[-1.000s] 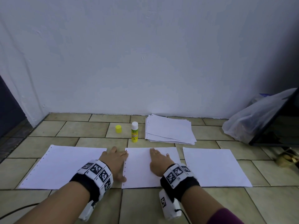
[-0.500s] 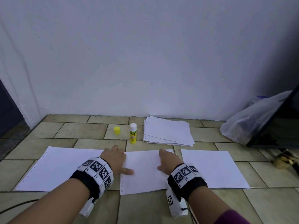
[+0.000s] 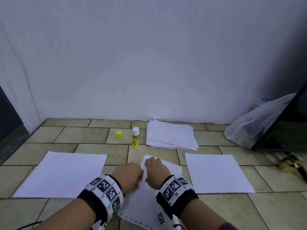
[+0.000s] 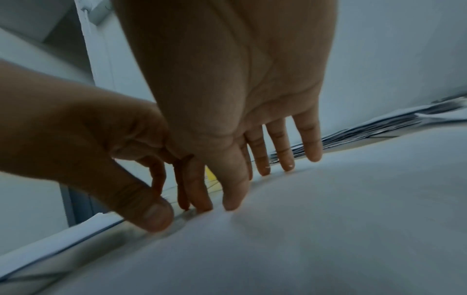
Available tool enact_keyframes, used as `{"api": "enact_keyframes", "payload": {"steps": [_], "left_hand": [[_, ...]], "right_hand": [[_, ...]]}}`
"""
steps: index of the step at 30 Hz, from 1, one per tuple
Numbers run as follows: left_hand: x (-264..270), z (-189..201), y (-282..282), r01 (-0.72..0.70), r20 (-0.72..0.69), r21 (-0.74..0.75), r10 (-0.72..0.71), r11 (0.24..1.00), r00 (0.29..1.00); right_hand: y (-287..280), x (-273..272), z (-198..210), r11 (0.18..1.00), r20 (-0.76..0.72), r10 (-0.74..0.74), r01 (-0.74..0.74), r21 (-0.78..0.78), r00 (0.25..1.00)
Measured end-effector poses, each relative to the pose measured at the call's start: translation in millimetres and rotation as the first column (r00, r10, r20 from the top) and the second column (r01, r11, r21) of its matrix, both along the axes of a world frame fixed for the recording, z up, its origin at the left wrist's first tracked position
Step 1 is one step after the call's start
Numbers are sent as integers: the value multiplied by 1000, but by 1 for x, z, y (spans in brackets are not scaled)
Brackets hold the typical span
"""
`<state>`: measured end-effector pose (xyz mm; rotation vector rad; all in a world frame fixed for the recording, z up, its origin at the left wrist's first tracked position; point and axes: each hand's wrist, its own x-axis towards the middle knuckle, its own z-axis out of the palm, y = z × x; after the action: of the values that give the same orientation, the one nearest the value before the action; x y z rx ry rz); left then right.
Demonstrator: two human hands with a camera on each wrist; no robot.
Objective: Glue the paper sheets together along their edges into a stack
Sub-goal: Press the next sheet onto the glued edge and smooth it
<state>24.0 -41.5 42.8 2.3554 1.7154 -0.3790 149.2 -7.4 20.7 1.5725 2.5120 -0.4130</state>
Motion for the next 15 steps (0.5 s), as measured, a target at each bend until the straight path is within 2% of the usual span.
{"api": "enact_keyframes", "payload": {"steps": [6, 9, 11, 15], "left_hand": [[-11, -19, 4, -165, 68, 9, 165, 986, 984], [-14, -26, 4, -167, 4, -55, 168, 984, 986], [-14, -26, 5, -158, -45, -81, 155, 984, 987], [-13, -24, 4, -173, -93, -106, 163, 979, 982]], "right_hand": [[-1, -19, 3, 988, -75, 125, -131, -83, 989], [-1, -22, 2, 974, -45, 165, -170, -150, 985], [0, -19, 6, 972, -68, 147, -157, -173, 987], [10, 4, 14, 980, -92, 20, -38, -195, 996]]}}
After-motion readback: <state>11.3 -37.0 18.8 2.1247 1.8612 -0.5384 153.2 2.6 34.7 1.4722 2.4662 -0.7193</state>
